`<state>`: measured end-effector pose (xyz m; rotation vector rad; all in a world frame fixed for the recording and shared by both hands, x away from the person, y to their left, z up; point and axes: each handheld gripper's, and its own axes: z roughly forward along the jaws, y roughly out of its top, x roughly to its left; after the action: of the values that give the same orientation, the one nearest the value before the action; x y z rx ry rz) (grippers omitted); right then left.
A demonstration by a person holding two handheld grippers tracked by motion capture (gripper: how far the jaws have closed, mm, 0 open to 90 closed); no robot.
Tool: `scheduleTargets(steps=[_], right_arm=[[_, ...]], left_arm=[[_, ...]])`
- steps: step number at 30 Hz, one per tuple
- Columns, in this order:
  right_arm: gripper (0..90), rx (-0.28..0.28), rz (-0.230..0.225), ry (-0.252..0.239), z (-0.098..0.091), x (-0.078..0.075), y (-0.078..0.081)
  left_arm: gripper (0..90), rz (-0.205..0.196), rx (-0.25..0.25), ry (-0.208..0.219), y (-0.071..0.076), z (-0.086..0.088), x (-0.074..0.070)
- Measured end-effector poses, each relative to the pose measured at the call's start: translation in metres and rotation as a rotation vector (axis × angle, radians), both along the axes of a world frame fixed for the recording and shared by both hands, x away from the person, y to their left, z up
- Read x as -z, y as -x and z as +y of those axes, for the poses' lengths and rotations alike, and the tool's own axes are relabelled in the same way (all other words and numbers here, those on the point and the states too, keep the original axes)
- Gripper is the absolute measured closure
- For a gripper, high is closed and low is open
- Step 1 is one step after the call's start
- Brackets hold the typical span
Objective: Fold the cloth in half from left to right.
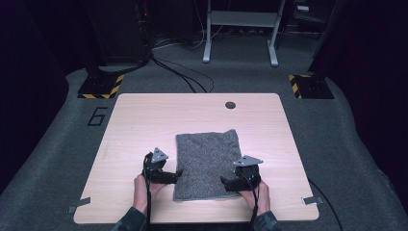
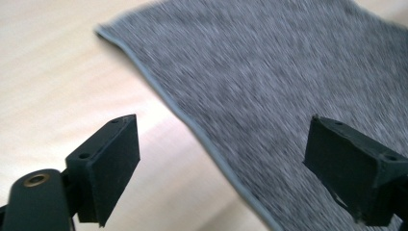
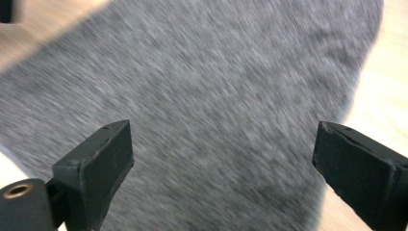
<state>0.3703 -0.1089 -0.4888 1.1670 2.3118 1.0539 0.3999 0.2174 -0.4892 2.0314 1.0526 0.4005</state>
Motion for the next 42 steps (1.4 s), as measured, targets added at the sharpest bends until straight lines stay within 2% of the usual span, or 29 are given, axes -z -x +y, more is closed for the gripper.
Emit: scheduleTargets(steps=[1,2,3,4,7,8,11,13,14,15,16,17,18,19,21,22,24,26,27,28,29,30,31,33,36,37,38,40,42], right_arm=[[7.3,0.0,0.0,0.0,0.0,0.0,0.0],[7.4,-0.032,0.006,0.0,0.011,-0.006,0.0],[7.4,-0.037,0.007,0.0,0.014,-0.007,0.0],[7.6,-0.058,0.001,0.012,0.021,-0.01,0.001],[8.7,-0.083,-0.001,-0.009,0.033,-0.013,0.004],[8.9,-0.087,0.012,-0.021,0.04,-0.012,0.006],[9.4,-0.114,0.013,-0.002,0.052,-0.01,0.008],[11.0,-0.16,0.02,0.012,0.073,-0.009,0.011],[11.1,-0.173,0.026,0.013,0.079,-0.008,0.012],[11.1,-0.173,0.026,0.013,0.079,-0.008,0.012],[12.6,-0.194,0.025,0.017,0.092,-0.009,0.014],[12.6,-0.194,0.025,0.017,0.092,-0.009,0.014],[14.1,-0.226,0.02,0.026,0.104,-0.008,0.016],[14.1,-0.226,0.02,0.026,0.104,-0.008,0.016],[16.5,-0.249,0.015,0.013,0.119,-0.006,0.021],[17.9,-0.259,0.002,0.012,0.121,-0.004,0.021],[19.2,-0.263,0.013,0.008,0.126,-0.003,0.023],[24.5,-0.29,0.022,0.009,0.136,0.003,0.026],[27.1,-0.3,0.009,0.007,0.138,0.004,0.027],[29.6,-0.307,0.024,0.01,0.142,0.005,0.029],[31.1,-0.333,0.01,0.027,0.147,0.008,0.031],[31.1,-0.333,0.01,0.027,0.147,0.008,0.031],[38.6,-0.348,0.029,0.04,0.154,0.012,0.033],[44.0,-0.362,0.043,0.054,0.157,0.016,0.033],[55.6,-0.366,0.054,0.065,0.161,0.02,0.035],[55.6,-0.366,0.054,0.065,0.161,0.02,0.035],[59.6,-0.365,0.059,0.061,0.162,0.022,0.034],[69.5,-0.365,0.074,0.075,0.164,0.025,0.034],[70.8,-0.373,0.079,0.082,0.164,0.026,0.034]], left_arm=[[12.3,0.0,0.0,0.0,0.0,0.0,0.0],[12.0,0.001,0.002,-0.032,-0.01,0.002,-0.003],[11.9,0.001,0.002,-0.032,-0.01,0.002,-0.003],[12.3,0.0,-0.001,-0.02,-0.023,0.005,-0.008],[12.5,0.013,-0.043,0.023,-0.038,0.01,-0.008],[12.5,0.025,-0.045,0.026,-0.044,0.012,-0.01],[12.8,0.014,-0.05,0.008,-0.054,0.012,-0.011],[13.2,0.023,-0.065,0.002,-0.065,0.012,-0.011],[13.5,0.038,-0.078,0.02,-0.075,0.011,-0.009],[13.7,0.038,-0.078,0.02,-0.075,0.011,-0.009],[14.3,0.042,-0.085,0.02,-0.087,0.01,-0.006],[14.8,0.042,-0.085,0.02,-0.087,0.01,-0.006],[15.4,0.043,-0.101,0.018,-0.093,0.007,-0.003],[16.0,0.043,-0.101,0.018,-0.093,0.007,-0.003],[17.1,0.057,-0.115,0.031,-0.102,0.004,0.006],[17.7,0.065,-0.118,0.026,-0.104,0.003,0.009],[20.2,0.068,-0.129,0.025,-0.107,0.001,0.014],[21.9,0.089,-0.145,0.03,-0.112,-0.001,0.021],[23.2,0.087,-0.142,0.015,-0.113,-0.002,0.022],[24.2,0.082,-0.133,-0.01,-0.115,-0.003,0.023],[25.7,0.087,-0.136,-0.001,-0.116,-0.004,0.024],[27.3,0.087,-0.136,-0.001,-0.116,-0.004,0.024],[29.6,0.085,-0.146,0.004,-0.118,-0.006,0.026],[32.9,0.085,-0.154,-0.007,-0.122,-0.009,0.028],[39.1,0.074,-0.156,-0.015,-0.125,-0.011,0.028],[41.2,0.074,-0.156,-0.015,-0.125,-0.011,0.028],[41.2,0.073,-0.159,-0.027,-0.126,-0.012,0.028],[47.5,0.064,-0.156,-0.035,-0.126,-0.014,0.029],[48.9,0.055,-0.158,-0.044,-0.126,-0.015,0.029]])
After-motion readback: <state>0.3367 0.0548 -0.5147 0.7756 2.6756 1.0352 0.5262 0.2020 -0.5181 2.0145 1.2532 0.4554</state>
